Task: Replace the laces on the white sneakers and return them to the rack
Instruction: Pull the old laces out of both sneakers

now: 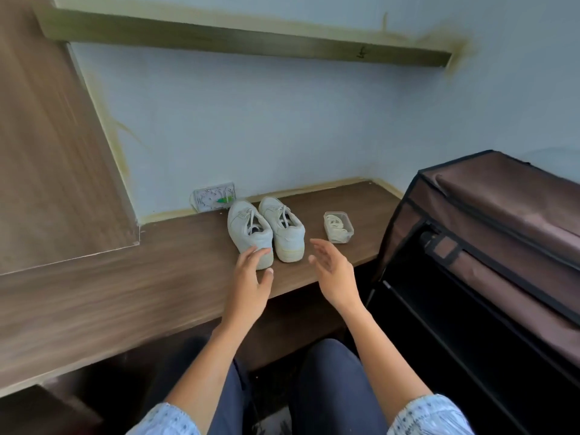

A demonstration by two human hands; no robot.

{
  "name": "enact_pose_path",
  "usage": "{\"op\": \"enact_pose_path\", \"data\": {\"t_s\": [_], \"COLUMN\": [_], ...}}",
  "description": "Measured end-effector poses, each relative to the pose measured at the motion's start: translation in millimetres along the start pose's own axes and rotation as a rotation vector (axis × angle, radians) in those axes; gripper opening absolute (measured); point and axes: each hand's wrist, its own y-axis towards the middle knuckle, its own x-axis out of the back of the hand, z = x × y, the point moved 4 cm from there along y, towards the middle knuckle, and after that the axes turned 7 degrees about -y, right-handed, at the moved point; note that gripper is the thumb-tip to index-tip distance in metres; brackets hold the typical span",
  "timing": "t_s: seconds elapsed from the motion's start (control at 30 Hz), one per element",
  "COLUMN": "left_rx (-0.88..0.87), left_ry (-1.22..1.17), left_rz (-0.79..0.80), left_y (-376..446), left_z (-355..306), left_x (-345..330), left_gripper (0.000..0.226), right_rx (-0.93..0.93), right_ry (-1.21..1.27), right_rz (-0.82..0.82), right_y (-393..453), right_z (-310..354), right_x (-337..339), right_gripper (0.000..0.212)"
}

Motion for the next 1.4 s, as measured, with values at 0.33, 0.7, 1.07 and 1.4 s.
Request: {"op": "enact_pose_path", "data": {"t_s": [0.33,0.7,1.07,1.4], "left_rx": [0.191,0.258,0.152,0.440], "left_ry": [0.055,0.123,-0.056,-0.332], "left_rz": [0.061,0.009,-0.444,-0.236], "left_y": [52,94,122,99], "left_z": [31,60,108,114], "left_x": [-1,-23,57,2], "left_gripper": [0.061,0.048,0.039,0.121], "right_rx": [-0.091,-0.073,0.223,-0.017], "right_ry": [-0.215,-0.259,-0.073,-0.513], "right_rz": [0.131,0.190,0.404,0.326], "right_y": [44,106,85,137], "right_z": [-8,-47,-28,-65], "right_x": [-30,-56,-69,-77], "right_gripper": [0.048,0.044,0.047,0.040]}}
